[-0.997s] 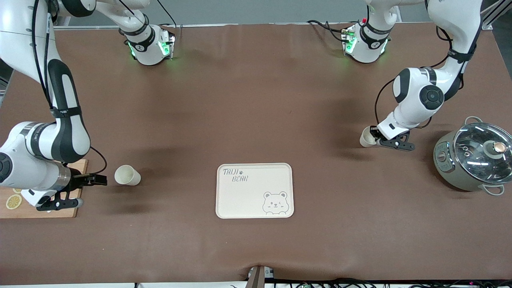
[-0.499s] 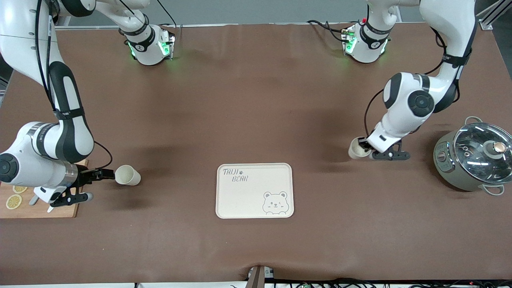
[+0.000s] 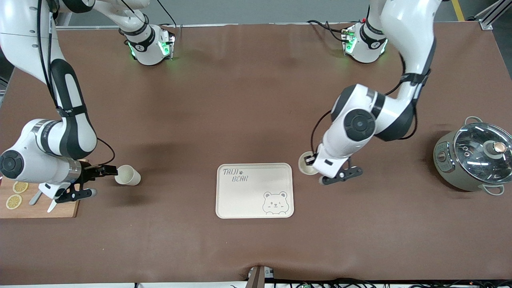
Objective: Place white IKEA cup upright on tray with both arms
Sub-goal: 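Carry the cup to the tray with the left gripper while the right gripper grasps, then lower the held cup upright onto the tray and open the left gripper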
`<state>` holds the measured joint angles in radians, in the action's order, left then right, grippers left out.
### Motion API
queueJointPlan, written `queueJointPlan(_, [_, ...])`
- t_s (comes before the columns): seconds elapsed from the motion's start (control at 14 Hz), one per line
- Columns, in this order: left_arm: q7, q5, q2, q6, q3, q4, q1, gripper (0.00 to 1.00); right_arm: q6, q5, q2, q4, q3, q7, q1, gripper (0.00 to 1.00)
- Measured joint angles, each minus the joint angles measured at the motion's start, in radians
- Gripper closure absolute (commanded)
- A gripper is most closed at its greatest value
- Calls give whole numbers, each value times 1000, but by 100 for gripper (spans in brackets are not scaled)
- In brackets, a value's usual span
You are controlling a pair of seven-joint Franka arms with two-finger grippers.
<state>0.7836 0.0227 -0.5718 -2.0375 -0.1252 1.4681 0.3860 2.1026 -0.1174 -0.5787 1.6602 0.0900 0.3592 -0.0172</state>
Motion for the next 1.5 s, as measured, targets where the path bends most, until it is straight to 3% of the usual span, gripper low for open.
queueJointPlan(0.28, [132,6,-92,-18,0,-87,88,100,88,0,0,53,-1,0,19,0])
queueJointPlan(0.71, [234,6,-225,-236,17,-102,181,100,153,0,0,94,-1,0,30,0])
queueJointPlan(1.5, [234,-23,-244,-243,56,-113,177,100,215,0,0,116,2,0,38,0])
